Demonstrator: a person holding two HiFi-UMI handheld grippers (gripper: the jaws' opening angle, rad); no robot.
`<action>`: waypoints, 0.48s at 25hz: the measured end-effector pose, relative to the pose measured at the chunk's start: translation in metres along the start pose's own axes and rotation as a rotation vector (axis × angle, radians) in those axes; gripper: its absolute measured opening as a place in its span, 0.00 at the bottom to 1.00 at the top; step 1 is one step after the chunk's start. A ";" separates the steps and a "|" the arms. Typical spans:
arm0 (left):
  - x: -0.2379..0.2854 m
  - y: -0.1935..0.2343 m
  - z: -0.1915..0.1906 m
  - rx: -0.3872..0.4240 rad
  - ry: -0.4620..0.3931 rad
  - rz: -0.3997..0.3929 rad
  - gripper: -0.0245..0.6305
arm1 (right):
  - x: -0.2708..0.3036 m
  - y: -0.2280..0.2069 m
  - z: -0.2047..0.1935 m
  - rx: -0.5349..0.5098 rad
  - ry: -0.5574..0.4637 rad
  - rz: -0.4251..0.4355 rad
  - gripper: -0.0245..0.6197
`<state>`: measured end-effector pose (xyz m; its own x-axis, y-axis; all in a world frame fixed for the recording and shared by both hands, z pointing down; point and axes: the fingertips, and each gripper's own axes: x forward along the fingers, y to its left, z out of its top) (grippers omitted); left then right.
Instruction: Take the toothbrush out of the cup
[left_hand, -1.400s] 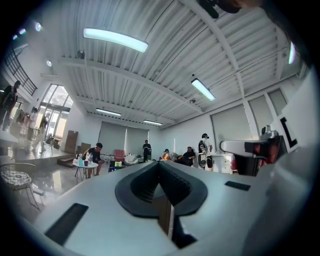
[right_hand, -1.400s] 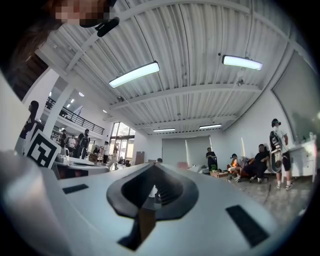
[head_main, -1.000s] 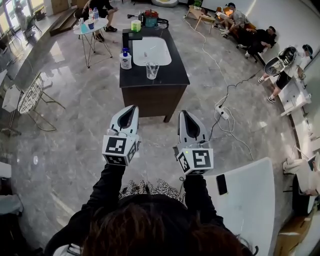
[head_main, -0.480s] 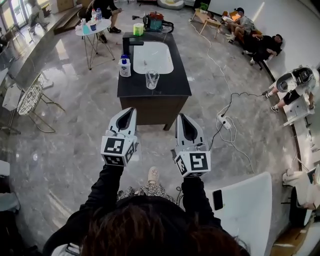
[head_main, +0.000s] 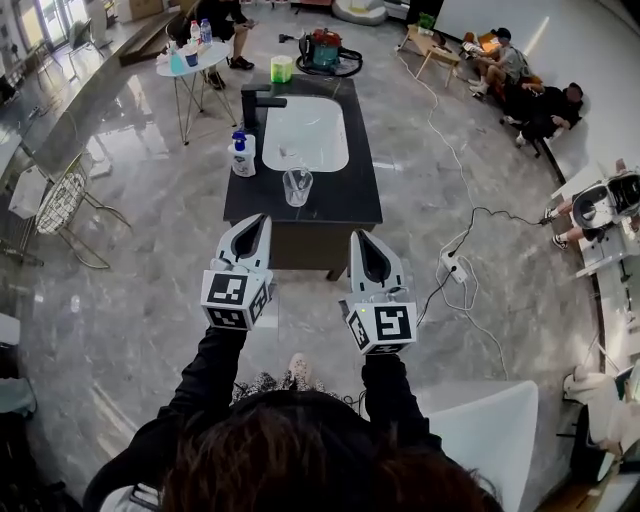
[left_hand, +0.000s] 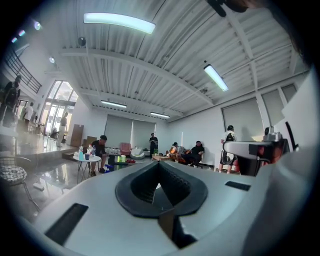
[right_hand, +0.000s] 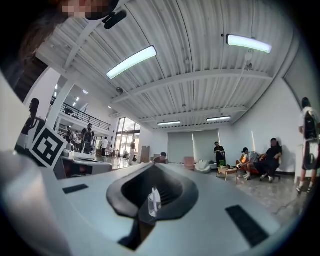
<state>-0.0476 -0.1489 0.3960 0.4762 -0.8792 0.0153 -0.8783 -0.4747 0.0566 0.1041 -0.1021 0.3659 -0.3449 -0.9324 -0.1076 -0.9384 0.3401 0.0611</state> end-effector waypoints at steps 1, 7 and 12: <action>0.007 0.000 0.000 0.003 0.002 0.005 0.03 | 0.005 -0.005 -0.002 0.000 0.001 0.004 0.05; 0.034 0.007 -0.005 0.006 0.012 0.043 0.03 | 0.032 -0.031 -0.015 0.012 0.013 0.017 0.05; 0.045 0.018 -0.012 0.005 0.028 0.074 0.03 | 0.051 -0.041 -0.026 0.029 0.027 0.029 0.05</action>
<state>-0.0411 -0.1967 0.4099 0.4111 -0.9103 0.0475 -0.9112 -0.4090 0.0491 0.1259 -0.1668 0.3838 -0.3718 -0.9249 -0.0796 -0.9283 0.3702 0.0346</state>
